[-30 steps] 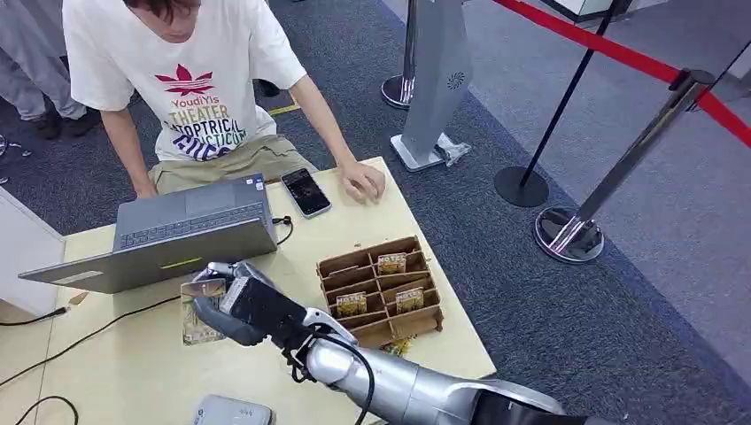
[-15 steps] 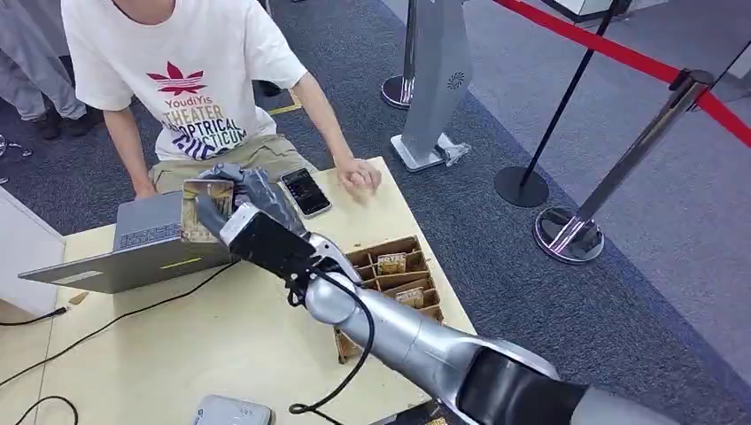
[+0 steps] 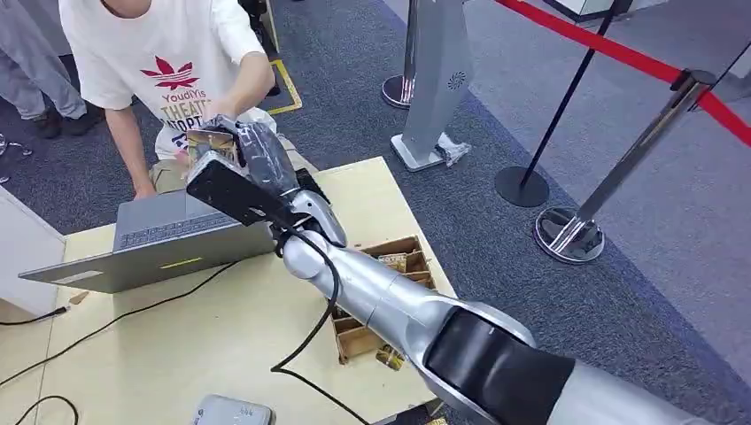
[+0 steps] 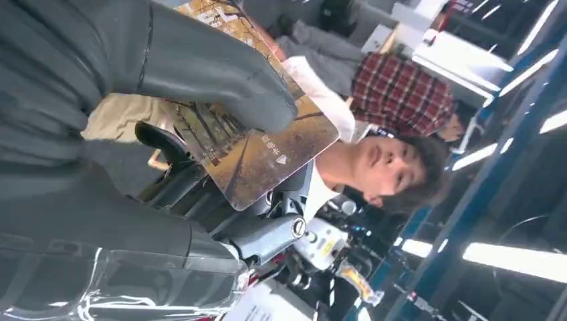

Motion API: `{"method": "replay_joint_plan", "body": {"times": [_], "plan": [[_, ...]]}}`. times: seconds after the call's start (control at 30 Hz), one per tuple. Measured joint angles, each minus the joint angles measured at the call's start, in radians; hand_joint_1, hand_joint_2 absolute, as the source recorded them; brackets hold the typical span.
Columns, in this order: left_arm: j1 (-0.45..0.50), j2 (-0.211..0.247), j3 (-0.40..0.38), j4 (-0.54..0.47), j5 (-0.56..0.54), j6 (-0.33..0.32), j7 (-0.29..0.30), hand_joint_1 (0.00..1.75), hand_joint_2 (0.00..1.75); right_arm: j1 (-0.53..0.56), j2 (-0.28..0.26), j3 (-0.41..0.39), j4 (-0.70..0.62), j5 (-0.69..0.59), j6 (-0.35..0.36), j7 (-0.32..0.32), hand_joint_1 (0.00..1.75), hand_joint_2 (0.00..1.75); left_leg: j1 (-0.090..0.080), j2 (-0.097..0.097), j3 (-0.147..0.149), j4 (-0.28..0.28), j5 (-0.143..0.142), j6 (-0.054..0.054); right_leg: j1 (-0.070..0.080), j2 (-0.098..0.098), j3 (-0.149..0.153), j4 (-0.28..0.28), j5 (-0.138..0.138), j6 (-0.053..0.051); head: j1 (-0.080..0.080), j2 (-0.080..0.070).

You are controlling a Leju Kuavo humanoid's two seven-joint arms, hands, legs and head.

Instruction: Pass the card to the sensor for recognition and then transmit it.

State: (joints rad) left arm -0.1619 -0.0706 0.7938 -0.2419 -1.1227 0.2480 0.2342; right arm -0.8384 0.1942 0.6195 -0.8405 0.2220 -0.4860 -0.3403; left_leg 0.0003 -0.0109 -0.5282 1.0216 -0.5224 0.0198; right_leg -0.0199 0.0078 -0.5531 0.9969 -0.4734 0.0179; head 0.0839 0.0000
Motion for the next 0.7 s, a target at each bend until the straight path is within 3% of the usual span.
{"method": "replay_joint_plan", "body": {"times": [0.23, 0.27, 0.3, 0.33, 0.37, 0.4, 0.7], "plan": [[-0.003, 0.003, -0.006, 0.000, -0.003, -0.007, 0.018, 0.00, 1.75, -0.004, 0.017, -0.003, 0.078, 0.044, -0.043, -0.010, 1.75, 1.75, 0.000, 0.000, 0.000, 0.000, 0.000, 0.000, 0.000, 0.000, 0.000, 0.000, 0.000, 0.000, 0.000, 0.000], [-0.003, 0.003, -0.007, 0.000, -0.003, -0.007, 0.021, 0.00, 1.75, -0.004, 0.018, -0.003, 0.086, 0.052, -0.046, -0.009, 1.50, 1.75, 0.000, 0.000, 0.000, 0.000, 0.000, 0.000, 0.000, 0.000, 0.000, 0.000, 0.000, 0.000, 0.000, 0.000], [-0.004, 0.004, -0.008, 0.000, -0.003, -0.007, 0.024, 0.00, 1.75, -0.004, 0.021, -0.003, 0.094, 0.056, -0.051, -0.009, 1.47, 1.75, 0.000, 0.000, 0.000, 0.000, 0.000, 0.000, 0.000, 0.000, 0.000, 0.000, 0.000, 0.000, 0.000, 0.000], [-0.004, 0.004, -0.008, 0.000, -0.003, -0.007, 0.024, 0.00, 1.75, -0.004, 0.021, -0.003, 0.099, 0.061, -0.055, -0.008, 1.12, 1.75, 0.000, 0.000, 0.000, 0.000, 0.000, 0.000, 0.000, 0.000, 0.000, 0.000, 0.000, 0.000, 0.000, 0.000], [-0.004, 0.005, -0.009, 0.000, -0.003, -0.007, 0.024, 0.00, 1.75, -0.004, 0.023, -0.003, 0.105, 0.068, -0.060, -0.008, 0.45, 1.75, 0.000, 0.000, 0.000, 0.000, 0.000, 0.000, 0.000, 0.000, 0.000, 0.000, 0.000, 0.000, 0.000, 0.000], [-0.004, 0.005, -0.009, 0.000, -0.003, -0.007, 0.024, 0.00, 1.75, -0.004, 0.024, -0.003, 0.110, 0.073, -0.064, -0.008, 0.03, 1.75, 0.000, 0.000, 0.000, 0.000, 0.000, 0.000, 0.000, 0.000, 0.000, 0.000, 0.000, 0.000, 0.000, 0.000], [-0.005, 0.008, -0.021, 0.000, 0.001, -0.005, 0.034, 0.00, 1.75, -0.002, 0.042, -0.003, 0.157, 0.119, -0.089, -0.009, 0.00, 1.75, 0.000, 0.000, 0.000, 0.000, 0.000, 0.000, 0.000, 0.000, 0.000, 0.000, 0.000, 0.000, 0.000, 0.000]]}}
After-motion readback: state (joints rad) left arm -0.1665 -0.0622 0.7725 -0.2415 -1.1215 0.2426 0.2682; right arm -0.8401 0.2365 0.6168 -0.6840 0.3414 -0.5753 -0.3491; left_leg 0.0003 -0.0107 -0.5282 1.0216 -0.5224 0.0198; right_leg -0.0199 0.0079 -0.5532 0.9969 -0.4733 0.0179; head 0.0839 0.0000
